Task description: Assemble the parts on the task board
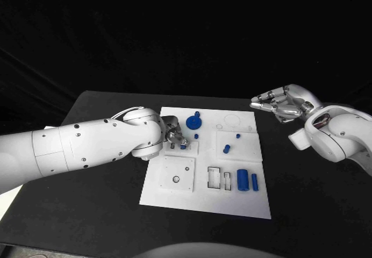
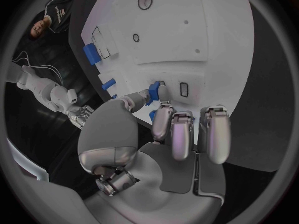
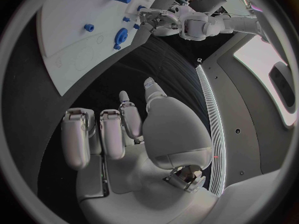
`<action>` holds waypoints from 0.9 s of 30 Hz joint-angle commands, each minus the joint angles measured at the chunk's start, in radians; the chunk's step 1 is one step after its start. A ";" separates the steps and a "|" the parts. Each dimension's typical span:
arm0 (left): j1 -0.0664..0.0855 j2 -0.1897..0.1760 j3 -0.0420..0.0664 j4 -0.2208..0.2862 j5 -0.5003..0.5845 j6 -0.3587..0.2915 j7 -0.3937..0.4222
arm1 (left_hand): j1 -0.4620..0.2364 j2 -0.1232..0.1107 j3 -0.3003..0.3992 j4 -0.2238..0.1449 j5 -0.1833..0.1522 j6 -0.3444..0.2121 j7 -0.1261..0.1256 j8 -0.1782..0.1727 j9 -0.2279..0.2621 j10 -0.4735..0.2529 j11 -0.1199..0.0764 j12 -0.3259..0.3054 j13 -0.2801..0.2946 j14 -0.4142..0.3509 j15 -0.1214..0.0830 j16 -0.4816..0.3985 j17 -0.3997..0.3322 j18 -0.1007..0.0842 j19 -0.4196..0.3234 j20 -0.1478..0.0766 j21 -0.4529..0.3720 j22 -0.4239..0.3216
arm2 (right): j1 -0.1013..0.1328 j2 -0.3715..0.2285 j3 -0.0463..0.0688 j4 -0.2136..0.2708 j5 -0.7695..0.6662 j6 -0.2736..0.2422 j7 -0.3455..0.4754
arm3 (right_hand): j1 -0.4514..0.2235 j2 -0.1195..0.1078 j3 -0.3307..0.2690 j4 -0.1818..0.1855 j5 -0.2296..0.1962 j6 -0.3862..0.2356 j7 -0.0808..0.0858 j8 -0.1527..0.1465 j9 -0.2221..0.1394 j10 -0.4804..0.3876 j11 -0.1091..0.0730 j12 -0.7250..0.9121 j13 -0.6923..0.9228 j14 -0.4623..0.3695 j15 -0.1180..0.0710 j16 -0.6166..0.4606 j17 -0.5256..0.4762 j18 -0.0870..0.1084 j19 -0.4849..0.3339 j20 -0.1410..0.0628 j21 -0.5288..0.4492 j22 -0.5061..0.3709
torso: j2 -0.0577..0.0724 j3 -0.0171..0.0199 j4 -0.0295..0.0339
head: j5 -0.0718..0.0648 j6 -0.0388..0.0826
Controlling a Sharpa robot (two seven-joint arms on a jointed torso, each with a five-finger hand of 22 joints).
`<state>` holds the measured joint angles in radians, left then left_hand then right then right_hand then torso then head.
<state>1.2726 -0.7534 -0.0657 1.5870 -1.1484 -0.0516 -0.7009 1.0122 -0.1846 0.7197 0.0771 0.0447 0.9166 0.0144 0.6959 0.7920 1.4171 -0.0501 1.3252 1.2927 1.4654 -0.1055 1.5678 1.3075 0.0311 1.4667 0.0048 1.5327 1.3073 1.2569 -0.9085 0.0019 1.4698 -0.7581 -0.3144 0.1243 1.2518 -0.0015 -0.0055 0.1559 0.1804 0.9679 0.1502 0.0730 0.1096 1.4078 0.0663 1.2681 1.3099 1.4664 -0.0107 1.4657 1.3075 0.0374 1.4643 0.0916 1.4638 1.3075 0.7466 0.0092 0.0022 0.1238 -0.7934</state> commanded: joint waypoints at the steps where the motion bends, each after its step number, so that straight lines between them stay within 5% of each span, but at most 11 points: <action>1: -0.005 0.003 -0.004 -0.002 0.015 0.035 -0.050 | -0.016 -0.001 -0.010 0.003 0.007 0.016 -0.007 0.005 0.001 0.000 -0.007 0.005 0.002 0.105 -0.006 0.003 0.263 -0.019 0.086 -0.006 0.007 0.208 | 0.000 0.000 0.000 0.000 -0.001 0.009 0.002 | 0.004 0.004 -0.006 -0.002 0.004 -0.004 0.000 -0.003 0.002 -0.007 -0.003 -0.004 0.050 0.066 -0.003 -0.004 0.092 0.012 -0.004 -0.001 -0.006 0.032 | 0.000 -0.0004 0.0007 | 0.000 -0.001; 27: -0.005 0.001 -0.004 -0.007 -0.006 0.023 -0.067 | 0.015 -0.001 -0.022 -0.013 0.021 0.025 -0.019 0.013 -0.003 0.008 -0.017 0.012 0.011 0.105 -0.015 0.003 0.263 -0.022 0.090 -0.013 0.013 0.220 | 0.000 0.000 0.000 0.000 -0.001 0.006 0.003 | 0.004 0.004 -0.009 -0.001 0.004 -0.005 0.000 -0.003 0.002 -0.009 -0.003 -0.007 0.048 0.066 -0.003 -0.005 0.090 0.012 -0.005 -0.001 -0.006 0.030 | 0.000 -0.0009 0.0015 | 0.001 -0.001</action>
<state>1.2722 -0.7524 -0.0660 1.5832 -1.1440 -0.0472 -0.6957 1.0071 -0.1934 0.6967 0.0698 0.0650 0.9423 0.0002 0.7037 0.7890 1.4243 -0.0573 1.3360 1.3024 1.4653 -0.1125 1.5678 1.3074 0.0215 1.4666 -0.0024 1.5414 1.3081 1.2569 -0.9091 0.0019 1.4697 -0.7581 -0.3146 0.1246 1.2518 -0.0015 -0.0085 0.1527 0.1803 0.9679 0.1501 0.0729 0.1101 1.4041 0.0627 1.2680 1.3100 1.4664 -0.0107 1.4658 1.3074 0.0375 1.4643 0.0916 1.4638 1.3073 0.7469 0.0081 0.0034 0.1245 -0.7938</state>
